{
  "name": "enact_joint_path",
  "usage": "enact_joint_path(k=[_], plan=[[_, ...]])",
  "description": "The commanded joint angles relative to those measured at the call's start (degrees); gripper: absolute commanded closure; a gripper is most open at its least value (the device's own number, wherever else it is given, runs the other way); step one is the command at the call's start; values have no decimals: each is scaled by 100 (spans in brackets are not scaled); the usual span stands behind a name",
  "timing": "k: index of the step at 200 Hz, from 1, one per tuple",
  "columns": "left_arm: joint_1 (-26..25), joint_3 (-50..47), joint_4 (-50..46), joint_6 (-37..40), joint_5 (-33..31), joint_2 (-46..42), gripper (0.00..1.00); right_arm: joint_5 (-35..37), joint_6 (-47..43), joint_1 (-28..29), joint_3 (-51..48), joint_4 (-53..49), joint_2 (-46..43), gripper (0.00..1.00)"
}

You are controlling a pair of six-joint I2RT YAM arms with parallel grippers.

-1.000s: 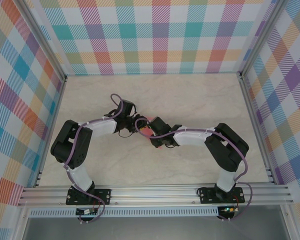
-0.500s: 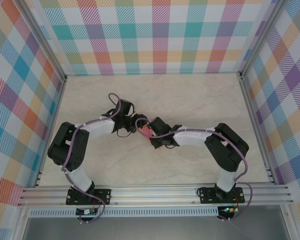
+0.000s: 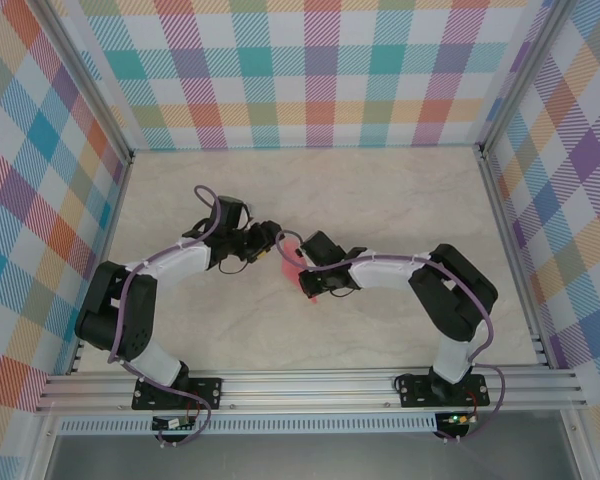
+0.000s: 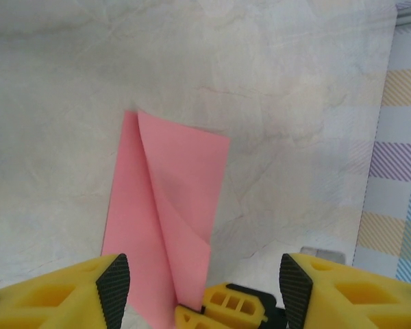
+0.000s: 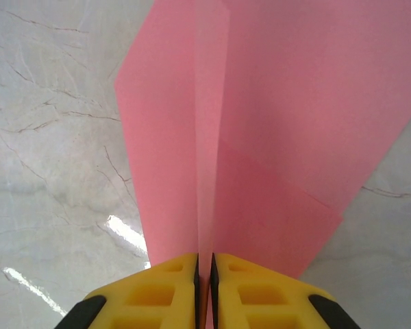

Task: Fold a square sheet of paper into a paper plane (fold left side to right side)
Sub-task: Fourth fold the wing at the center of the table.

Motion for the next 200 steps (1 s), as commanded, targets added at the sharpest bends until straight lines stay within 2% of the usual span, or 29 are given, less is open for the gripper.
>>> enact_joint_path(k=[1, 76, 131, 200], plan=[[-39, -252, 93, 179, 236, -70, 40, -645, 334, -172, -243, 278, -155, 87], [-552, -277, 603, 31, 396, 600, 63, -1404, 940, -630, -842, 889, -229, 87], [-807, 136, 613, 5, 373, 1126, 62, -1765, 1146, -846, -1047, 1212, -184, 87], [-880, 383, 479, 39, 268, 1450, 62, -1926, 1226, -937, -1087, 1298, -87, 87]])
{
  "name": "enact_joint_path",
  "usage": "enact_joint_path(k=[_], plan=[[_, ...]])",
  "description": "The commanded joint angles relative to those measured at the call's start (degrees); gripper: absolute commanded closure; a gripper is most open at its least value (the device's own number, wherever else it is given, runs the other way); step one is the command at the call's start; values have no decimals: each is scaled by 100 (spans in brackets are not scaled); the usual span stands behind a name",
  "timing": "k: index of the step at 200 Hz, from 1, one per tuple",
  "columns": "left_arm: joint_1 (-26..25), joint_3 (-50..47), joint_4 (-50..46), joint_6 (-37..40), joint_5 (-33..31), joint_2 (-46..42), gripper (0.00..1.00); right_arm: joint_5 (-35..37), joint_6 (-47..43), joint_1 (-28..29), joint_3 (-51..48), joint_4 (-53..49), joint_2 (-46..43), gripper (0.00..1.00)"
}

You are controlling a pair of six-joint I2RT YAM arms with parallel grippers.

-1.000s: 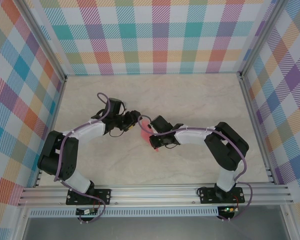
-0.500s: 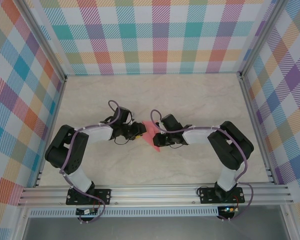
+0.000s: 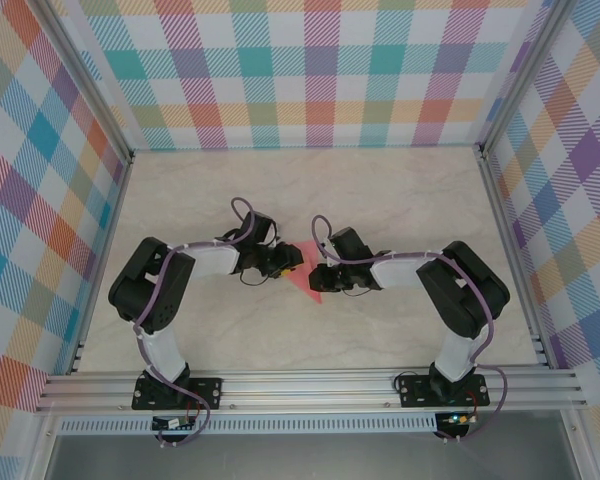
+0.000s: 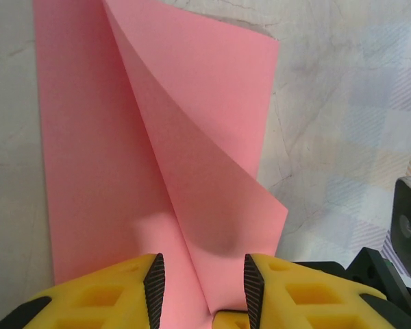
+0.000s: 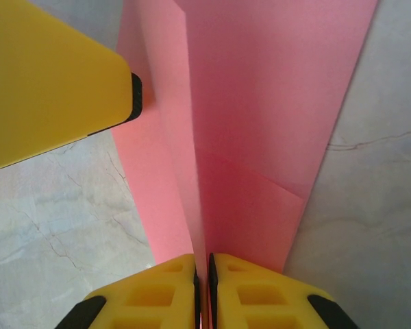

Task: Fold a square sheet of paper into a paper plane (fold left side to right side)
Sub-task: Fourth fold the wing at the center of the table.

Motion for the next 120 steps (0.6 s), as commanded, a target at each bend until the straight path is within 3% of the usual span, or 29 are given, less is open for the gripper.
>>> enact_joint_path(k=[1, 120], plan=[[-91, 191, -73, -4, -38, 123, 62, -77, 55, -39, -112, -99, 79, 86], [-131, 276, -269, 5, -251, 392, 62, -291, 33, -86, -59, 5, 34, 82]])
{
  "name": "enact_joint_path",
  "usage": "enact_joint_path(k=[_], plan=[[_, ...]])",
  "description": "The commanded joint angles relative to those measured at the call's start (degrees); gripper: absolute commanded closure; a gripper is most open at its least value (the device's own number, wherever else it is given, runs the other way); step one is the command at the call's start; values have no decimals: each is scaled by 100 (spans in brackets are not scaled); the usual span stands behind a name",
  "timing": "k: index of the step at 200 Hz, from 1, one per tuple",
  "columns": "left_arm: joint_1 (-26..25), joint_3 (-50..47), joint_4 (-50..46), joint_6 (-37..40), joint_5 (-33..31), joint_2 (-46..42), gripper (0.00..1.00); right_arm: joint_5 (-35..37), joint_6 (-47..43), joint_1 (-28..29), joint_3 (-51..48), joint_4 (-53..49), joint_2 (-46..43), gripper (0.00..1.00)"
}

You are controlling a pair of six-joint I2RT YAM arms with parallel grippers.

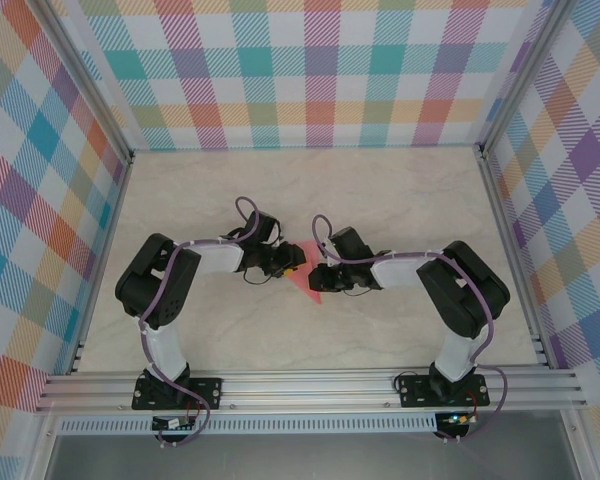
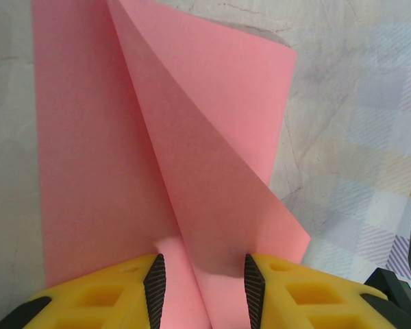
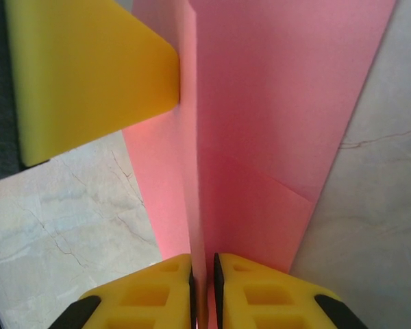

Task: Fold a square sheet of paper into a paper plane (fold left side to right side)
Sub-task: Fourth fold the wing at the center of the table.

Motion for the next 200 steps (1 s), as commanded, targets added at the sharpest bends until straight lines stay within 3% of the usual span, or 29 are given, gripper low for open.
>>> enact_joint_path(k=[1, 107, 145, 200], plan=[[-74, 90, -245, 0, -184, 152, 62, -193, 20, -62, -59, 1, 30, 82], [-75, 125, -347, 57, -219, 138, 62, -481, -46, -240, 134, -145, -342, 71], [-76, 131, -356, 64, -233, 107, 62, -879, 15, -680, 173, -101, -577, 68], [-74, 126, -369, 57, -231, 74, 62, -1494, 108, -980, 799, -87, 23, 68]])
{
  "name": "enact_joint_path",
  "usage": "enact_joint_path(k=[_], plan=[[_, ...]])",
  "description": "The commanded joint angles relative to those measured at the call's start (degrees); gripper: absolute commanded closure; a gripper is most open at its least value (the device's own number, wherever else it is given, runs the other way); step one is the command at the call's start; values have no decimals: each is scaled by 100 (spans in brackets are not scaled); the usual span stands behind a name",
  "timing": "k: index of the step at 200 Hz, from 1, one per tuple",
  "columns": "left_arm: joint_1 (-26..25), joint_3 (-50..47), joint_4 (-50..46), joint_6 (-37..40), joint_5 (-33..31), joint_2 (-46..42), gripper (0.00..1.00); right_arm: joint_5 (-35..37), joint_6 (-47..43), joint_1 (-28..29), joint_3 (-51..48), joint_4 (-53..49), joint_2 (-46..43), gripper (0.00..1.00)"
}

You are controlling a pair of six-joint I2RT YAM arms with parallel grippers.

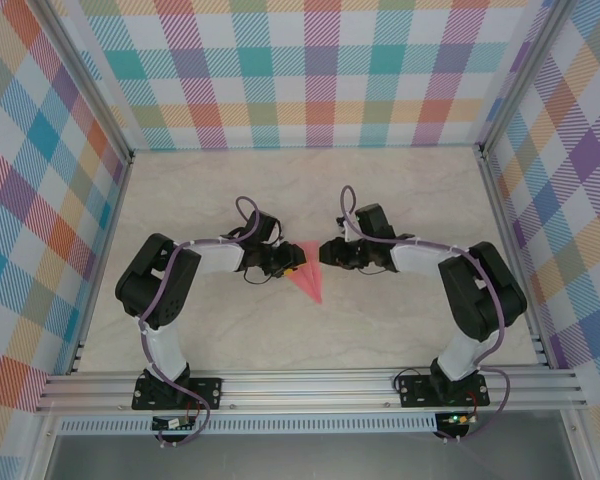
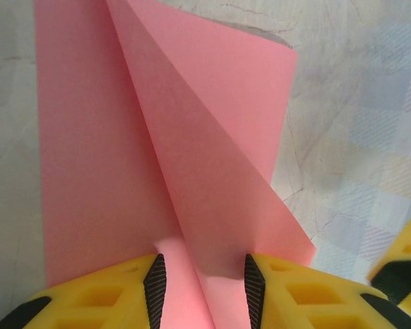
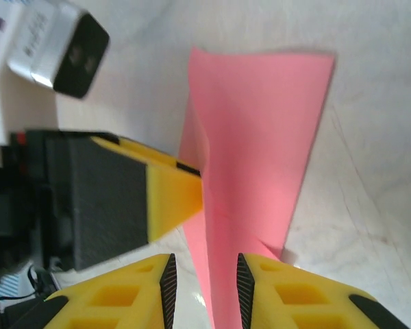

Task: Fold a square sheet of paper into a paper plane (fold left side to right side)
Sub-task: Fourth fold the wing at the center of the table.

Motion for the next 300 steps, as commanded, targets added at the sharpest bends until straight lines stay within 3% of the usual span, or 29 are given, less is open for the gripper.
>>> enact_joint_path(k=[1, 95, 141, 169, 210, 300], plan=[[-61, 83, -277, 53, -173, 76, 61, -525, 88, 21, 346, 73, 346, 68], [-62, 89, -263, 44, -172, 68, 62, -869, 378, 44, 699, 334, 1137, 70], [-61, 89, -258, 41, -172, 66, 62, -895, 388, 69, 751, 327, 1287, 75], [-65, 84, -267, 44, -176, 72, 62, -929, 343, 95, 812, 259, 1350, 83], [-61, 88, -268, 52, -176, 64, 62, -487, 65, 86, 818, -170, 1192, 93], [-61, 80, -266, 53, -162, 55, 62, 1, -263, 51, 918, -686, 1172, 93]])
